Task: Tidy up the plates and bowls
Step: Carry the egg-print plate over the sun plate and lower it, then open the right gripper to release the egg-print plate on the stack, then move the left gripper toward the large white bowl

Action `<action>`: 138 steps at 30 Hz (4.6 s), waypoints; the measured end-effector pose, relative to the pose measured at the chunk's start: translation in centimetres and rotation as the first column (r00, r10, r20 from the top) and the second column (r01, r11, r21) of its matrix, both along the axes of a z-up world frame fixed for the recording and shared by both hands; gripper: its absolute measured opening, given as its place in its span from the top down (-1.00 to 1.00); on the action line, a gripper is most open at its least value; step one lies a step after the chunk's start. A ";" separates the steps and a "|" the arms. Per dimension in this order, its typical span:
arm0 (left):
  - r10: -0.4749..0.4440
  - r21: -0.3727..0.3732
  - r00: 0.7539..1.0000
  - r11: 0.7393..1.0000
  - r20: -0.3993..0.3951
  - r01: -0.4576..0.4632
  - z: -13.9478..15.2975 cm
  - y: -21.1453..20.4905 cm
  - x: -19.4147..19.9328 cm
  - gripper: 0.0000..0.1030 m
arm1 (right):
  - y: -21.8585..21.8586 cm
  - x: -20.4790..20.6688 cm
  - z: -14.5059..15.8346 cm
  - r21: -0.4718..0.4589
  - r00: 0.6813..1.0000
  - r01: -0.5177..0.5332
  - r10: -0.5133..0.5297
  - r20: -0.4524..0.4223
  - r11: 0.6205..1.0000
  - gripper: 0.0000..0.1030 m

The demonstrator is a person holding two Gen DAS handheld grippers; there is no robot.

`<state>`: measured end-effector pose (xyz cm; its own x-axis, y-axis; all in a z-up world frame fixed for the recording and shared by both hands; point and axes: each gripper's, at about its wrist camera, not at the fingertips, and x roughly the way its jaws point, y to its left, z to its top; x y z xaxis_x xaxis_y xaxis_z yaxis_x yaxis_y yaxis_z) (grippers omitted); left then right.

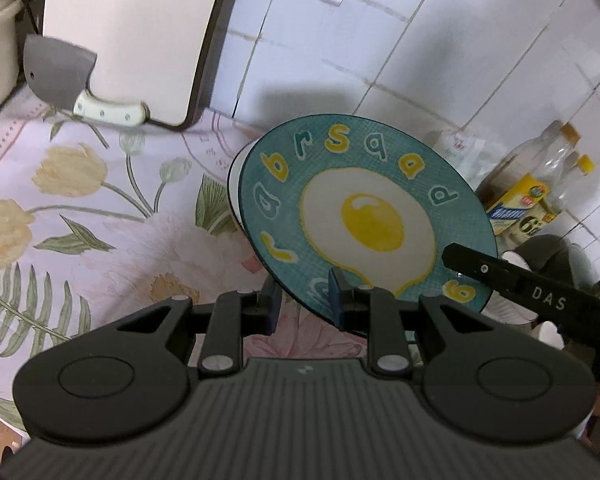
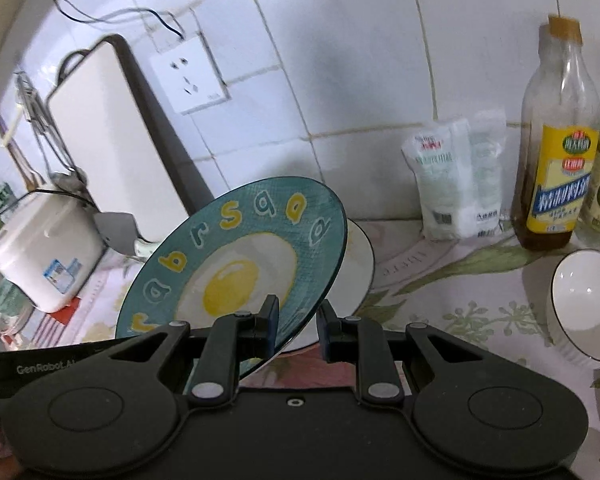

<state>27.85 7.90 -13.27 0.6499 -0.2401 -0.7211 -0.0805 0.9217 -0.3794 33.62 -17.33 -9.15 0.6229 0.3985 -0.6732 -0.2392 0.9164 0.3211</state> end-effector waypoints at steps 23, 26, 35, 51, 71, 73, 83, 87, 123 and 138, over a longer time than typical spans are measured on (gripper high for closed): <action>0.016 0.045 0.980 0.999 -0.198 -0.007 -2.9 -0.5 6.0 0.57 | 2.3 3.9 -4.6 -0.117 0.984 0.078 -0.095 -0.148 0.990 0.52; 0.034 0.039 0.974 0.999 -0.222 -0.026 -2.9 -0.6 6.5 0.57 | 2.7 4.0 -4.4 -0.143 0.987 0.076 -0.095 -0.127 0.987 0.52; 0.058 0.062 0.977 0.997 -0.206 -0.046 -3.8 -1.0 6.8 0.56 | 3.0 4.3 -5.8 -0.158 0.995 0.076 -0.086 -0.054 0.984 0.49; 0.097 0.118 0.985 0.990 -0.142 -0.081 -4.3 -1.4 7.7 0.53 | 3.9 5.1 -7.8 -0.253 0.994 0.082 -0.061 0.090 0.964 0.32; -0.025 0.182 0.999 0.983 -0.025 0.029 0.8 -1.8 3.9 0.21 | 0.7 2.0 -2.0 -0.074 0.998 0.026 -0.022 0.058 0.997 0.14; -0.046 0.184 0.999 0.982 -0.014 0.048 2.0 -2.0 3.0 0.21 | 0.4 1.2 -0.8 -0.082 0.997 0.015 -0.009 0.077 0.996 -0.01; -0.140 0.250 0.990 0.959 0.013 0.132 7.6 -2.9 -1.1 -0.32 | -2.0 -3.9 4.6 -0.020 0.990 -0.061 0.063 0.128 0.998 -0.26; -0.170 0.287 0.985 0.945 0.014 0.159 9.1 -3.4 -2.8 -0.46 | -2.9 -6.4 6.3 -0.035 0.985 -0.071 0.076 0.156 0.997 -0.43; -0.452 0.330 0.888 0.829 -0.079 0.452 9.6 -12.8 -12.8 -0.78 | -13.1 -25.8 8.8 -0.257 0.957 -0.002 0.077 0.280 0.966 -0.84; -0.526 0.214 0.850 0.834 0.034 0.508 5.9 -20.4 -11.3 -0.78 | -19.4 -27.1 -1.7 -0.242 0.956 0.015 0.056 0.287 0.970 -0.87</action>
